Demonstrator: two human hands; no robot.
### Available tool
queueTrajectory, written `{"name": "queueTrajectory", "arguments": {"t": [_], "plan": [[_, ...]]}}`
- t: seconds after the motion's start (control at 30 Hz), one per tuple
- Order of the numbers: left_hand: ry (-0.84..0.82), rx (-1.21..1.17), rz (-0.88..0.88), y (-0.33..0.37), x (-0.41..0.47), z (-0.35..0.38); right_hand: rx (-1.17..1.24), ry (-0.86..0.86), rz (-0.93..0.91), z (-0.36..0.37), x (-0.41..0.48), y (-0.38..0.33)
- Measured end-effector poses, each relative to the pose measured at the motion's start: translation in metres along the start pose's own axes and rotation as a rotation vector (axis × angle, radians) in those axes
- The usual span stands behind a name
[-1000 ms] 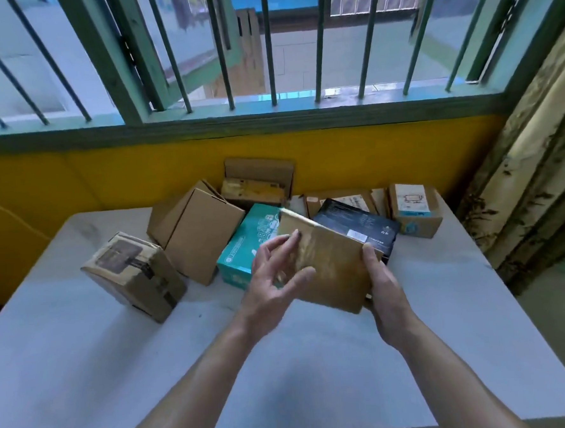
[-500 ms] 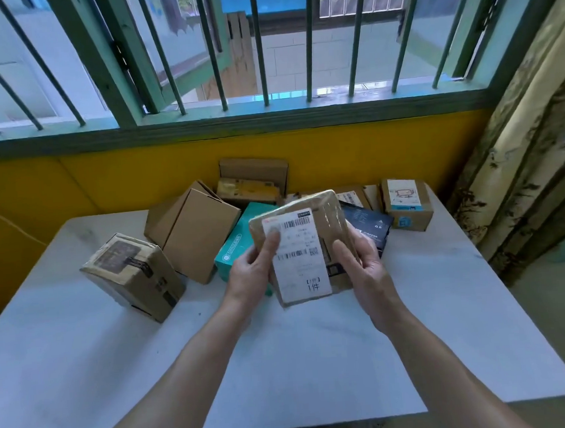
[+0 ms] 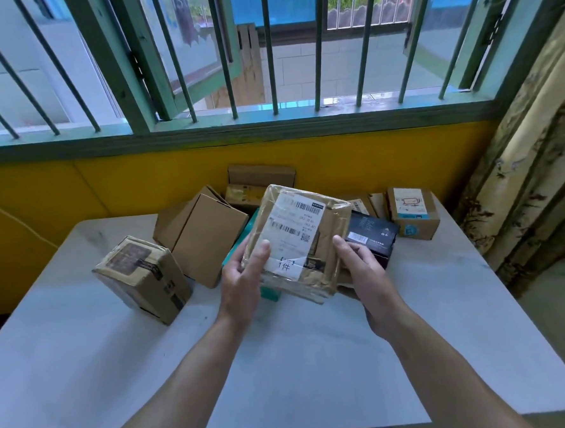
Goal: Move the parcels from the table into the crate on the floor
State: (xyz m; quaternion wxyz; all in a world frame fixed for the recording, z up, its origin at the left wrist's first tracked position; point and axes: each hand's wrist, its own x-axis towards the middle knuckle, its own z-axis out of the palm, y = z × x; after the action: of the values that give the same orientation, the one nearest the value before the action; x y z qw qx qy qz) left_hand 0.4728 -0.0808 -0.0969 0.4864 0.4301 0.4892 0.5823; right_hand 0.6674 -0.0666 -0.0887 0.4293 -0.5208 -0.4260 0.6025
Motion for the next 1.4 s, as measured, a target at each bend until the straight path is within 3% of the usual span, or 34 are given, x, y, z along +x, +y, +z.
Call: {"name": "queueTrajectory", "arguments": {"t": [0.3,0.67,0.9,1.23,1.4], "plan": [[-0.108,-0.026,0.166,0.004,-0.025,0.021,0.342,-0.116,-0.202,0.008,-0.006,-0.02],[-0.026,-0.044,0.321,0.017,-0.04,0.032,0.479,-0.122,-0.245,0.013,-0.018,-0.035],[0.075,-0.024,0.257,0.016,-0.058,0.006,0.509,-0.19,-0.185,0.038,-0.022,-0.024],[0.268,-0.031,0.044,0.039,-0.107,-0.138,0.447,-0.271,-0.145,0.194,-0.047,0.003],[0.499,0.0,-0.104,0.048,-0.164,-0.238,0.43,-0.331,-0.158,0.317,-0.083,0.032]]}}
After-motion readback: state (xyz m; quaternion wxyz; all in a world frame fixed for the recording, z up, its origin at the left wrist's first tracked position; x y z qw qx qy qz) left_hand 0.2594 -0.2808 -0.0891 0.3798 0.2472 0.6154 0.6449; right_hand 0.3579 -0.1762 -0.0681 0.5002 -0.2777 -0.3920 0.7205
